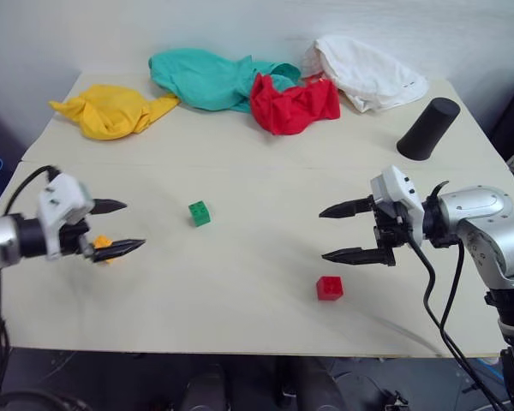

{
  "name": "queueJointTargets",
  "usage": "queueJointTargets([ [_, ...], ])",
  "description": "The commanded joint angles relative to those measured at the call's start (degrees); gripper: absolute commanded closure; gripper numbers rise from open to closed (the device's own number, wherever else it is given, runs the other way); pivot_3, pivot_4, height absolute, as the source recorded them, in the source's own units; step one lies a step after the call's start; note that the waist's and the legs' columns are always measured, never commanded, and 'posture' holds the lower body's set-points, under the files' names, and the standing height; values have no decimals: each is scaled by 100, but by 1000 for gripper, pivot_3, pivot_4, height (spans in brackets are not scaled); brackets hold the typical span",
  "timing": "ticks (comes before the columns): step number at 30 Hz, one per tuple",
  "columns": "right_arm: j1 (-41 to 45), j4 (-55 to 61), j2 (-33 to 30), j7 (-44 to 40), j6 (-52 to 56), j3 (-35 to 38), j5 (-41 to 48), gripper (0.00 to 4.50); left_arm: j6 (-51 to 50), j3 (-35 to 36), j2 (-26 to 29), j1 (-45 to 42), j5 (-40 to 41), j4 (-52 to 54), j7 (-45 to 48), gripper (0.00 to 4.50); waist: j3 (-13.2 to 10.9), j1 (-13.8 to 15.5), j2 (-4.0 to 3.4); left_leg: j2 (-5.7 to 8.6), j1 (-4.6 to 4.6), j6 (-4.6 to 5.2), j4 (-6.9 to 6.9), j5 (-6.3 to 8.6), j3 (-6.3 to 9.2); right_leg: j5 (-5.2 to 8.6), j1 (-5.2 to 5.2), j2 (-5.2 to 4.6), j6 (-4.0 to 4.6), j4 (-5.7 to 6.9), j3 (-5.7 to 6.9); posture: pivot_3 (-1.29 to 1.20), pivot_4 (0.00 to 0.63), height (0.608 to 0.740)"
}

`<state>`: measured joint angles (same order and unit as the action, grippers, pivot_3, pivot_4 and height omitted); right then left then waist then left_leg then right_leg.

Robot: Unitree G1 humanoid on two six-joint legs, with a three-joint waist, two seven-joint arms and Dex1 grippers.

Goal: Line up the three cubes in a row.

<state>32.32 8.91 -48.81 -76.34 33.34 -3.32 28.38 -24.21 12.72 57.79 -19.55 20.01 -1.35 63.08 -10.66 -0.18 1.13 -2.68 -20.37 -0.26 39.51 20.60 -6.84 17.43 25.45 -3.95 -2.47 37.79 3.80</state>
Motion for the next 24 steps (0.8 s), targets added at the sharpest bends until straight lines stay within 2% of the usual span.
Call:
queueJointTargets([
  [1,-113,283,-50,112,-2,186,114,41,-93,-877,-257,-1091,-423,-727,111,0,0,-2,1,-2,-2,2,0,0,-4,-3,2,8,-4,3,-3,0,150,740],
  [5,-371,666,-28,320,156,286,266,41,-390,-1625,-910,-2254,-785,-1470,22,0,0,-5,1,-5,-7,4,9,2,-15,-7,4,23,-12,1,-8,0,150,740],
  [7,-457,758,-8,413,176,309,291,41,-500,-1826,-1114,-2540,-879,-1687,66,0,-1,-2,2,-6,-9,4,16,2,-12,-7,4,28,-13,2,-9,0,150,740],
  [12,-491,828,80,680,138,333,304,41,-130,-2497,-1356,-2888,-1628,-2372,-108,0,-1,-34,2,-12,-3,-1,22,2,-15,-7,5,33,-13,-2,-17,0,150,740],
  [17,-440,826,109,797,148,364,376,41,203,-2674,-1723,-3030,-1873,-2633,-130,0,-1,9,2,-11,-5,0,34,3,-14,-7,5,29,-12,-2,-16,0,150,740],
  [20,-466,859,72,788,172,402,467,0,191,-2597,-1923,-3068,-1804,-2677,-52,660,-1,38,3,-11,-17,3,46,4,-4,-7,5,23,-12,-1,-9,0,150,740],
  [24,-571,907,4,759,91,372,464,0,261,-2595,-2001,-3024,-1882,-2838,-97,1941,-1,17,3,-11,-16,5,46,5,-4,-7,5,23,-13,0,-9,0,150,740],
])
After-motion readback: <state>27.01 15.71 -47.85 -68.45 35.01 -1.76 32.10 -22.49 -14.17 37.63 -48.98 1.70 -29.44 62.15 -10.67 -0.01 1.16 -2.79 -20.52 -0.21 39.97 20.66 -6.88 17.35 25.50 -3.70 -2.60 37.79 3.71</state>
